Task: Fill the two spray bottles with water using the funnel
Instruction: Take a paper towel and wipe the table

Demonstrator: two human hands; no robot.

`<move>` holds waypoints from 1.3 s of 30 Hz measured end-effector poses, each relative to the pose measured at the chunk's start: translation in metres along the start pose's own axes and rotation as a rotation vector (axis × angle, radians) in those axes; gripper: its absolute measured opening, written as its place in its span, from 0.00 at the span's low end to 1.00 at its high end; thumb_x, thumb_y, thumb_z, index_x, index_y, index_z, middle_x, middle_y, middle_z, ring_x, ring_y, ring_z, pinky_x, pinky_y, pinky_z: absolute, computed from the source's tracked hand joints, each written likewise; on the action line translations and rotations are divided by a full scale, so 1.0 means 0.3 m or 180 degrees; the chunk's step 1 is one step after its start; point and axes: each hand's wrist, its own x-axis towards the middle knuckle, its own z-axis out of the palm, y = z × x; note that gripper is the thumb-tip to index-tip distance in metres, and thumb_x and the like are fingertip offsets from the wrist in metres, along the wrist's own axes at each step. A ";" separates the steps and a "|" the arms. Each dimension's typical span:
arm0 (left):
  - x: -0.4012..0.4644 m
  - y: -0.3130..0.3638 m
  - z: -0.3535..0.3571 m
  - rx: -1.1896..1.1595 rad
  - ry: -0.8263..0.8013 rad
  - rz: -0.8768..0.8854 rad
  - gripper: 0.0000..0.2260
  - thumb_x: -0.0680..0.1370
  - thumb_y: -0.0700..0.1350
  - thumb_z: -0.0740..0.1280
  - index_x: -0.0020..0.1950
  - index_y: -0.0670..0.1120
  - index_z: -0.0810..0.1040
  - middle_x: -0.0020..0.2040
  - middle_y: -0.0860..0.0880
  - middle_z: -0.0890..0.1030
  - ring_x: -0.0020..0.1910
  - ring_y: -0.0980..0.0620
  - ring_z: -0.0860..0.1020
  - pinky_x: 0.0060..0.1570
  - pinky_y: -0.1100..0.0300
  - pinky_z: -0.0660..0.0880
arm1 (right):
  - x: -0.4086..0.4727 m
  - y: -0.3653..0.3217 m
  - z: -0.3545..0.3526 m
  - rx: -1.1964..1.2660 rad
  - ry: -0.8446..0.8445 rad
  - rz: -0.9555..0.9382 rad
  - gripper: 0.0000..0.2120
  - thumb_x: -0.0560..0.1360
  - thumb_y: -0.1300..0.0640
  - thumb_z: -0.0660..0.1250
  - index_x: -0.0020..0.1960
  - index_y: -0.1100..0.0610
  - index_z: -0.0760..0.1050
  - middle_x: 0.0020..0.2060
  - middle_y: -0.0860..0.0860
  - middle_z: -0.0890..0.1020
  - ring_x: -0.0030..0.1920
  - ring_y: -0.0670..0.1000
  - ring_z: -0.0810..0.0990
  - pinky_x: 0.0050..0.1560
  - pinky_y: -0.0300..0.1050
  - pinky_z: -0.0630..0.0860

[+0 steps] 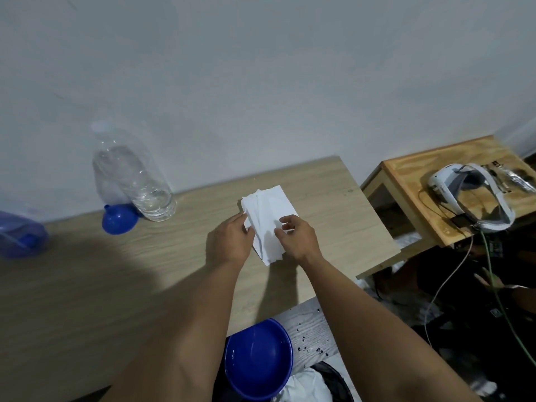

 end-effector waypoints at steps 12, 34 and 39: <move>0.023 0.115 -0.083 -0.1415 0.0241 -0.1015 0.14 0.73 0.40 0.71 0.59 0.47 0.85 0.55 0.47 0.86 0.54 0.48 0.83 0.58 0.56 0.78 | -0.008 -0.003 -0.006 -0.1296 -0.0657 -0.0301 0.22 0.81 0.55 0.61 0.74 0.49 0.74 0.69 0.55 0.79 0.69 0.61 0.75 0.68 0.51 0.74; -0.061 0.118 -0.154 -0.1438 0.0339 -0.1118 0.13 0.73 0.42 0.69 0.55 0.50 0.86 0.53 0.51 0.86 0.50 0.50 0.83 0.53 0.57 0.79 | -0.098 -0.066 0.023 -0.2579 -0.0713 -0.0679 0.18 0.82 0.52 0.56 0.68 0.54 0.74 0.64 0.53 0.76 0.66 0.59 0.73 0.68 0.63 0.65; -0.060 0.106 -0.185 -0.1528 0.0552 -0.1132 0.12 0.73 0.43 0.68 0.53 0.51 0.86 0.48 0.52 0.86 0.46 0.52 0.83 0.51 0.58 0.79 | -0.085 -0.070 -0.004 -0.2744 -0.0571 -0.0402 0.14 0.79 0.55 0.58 0.62 0.56 0.74 0.61 0.53 0.75 0.66 0.59 0.71 0.67 0.63 0.64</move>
